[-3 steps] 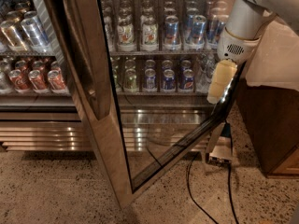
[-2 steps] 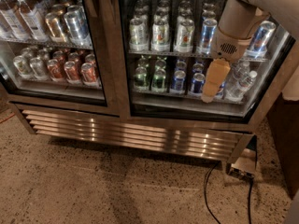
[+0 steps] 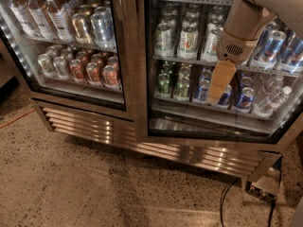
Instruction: Close right fridge door
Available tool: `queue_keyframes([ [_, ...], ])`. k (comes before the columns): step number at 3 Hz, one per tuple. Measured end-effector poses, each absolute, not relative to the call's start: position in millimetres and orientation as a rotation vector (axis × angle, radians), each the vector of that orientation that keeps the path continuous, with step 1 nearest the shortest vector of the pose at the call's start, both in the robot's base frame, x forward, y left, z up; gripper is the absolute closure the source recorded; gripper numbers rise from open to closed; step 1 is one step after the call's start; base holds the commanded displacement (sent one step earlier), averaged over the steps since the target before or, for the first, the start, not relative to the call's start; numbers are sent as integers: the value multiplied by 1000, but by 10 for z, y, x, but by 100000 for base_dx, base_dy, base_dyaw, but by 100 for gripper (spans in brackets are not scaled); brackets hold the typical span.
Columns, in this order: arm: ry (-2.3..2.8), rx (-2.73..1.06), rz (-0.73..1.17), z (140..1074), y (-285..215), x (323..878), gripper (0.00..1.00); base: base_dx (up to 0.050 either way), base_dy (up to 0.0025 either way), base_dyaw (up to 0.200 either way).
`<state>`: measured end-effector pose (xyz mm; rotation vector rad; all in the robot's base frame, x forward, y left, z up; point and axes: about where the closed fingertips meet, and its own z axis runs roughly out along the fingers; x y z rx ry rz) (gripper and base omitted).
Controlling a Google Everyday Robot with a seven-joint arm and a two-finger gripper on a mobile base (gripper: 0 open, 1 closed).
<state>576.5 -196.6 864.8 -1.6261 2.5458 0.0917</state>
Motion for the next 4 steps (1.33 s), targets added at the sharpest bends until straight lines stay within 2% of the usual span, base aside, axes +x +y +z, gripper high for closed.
queue_keyframes([
  [2, 2546, -1626, 92, 8648, -1966, 5765, 42, 0, 0, 0],
  [3, 2546, -1626, 92, 8648, -1966, 5765, 100, 4900, 0, -5],
  [4, 2546, -1626, 92, 8648, -1966, 5765, 100, 4293, -216, -9989],
])
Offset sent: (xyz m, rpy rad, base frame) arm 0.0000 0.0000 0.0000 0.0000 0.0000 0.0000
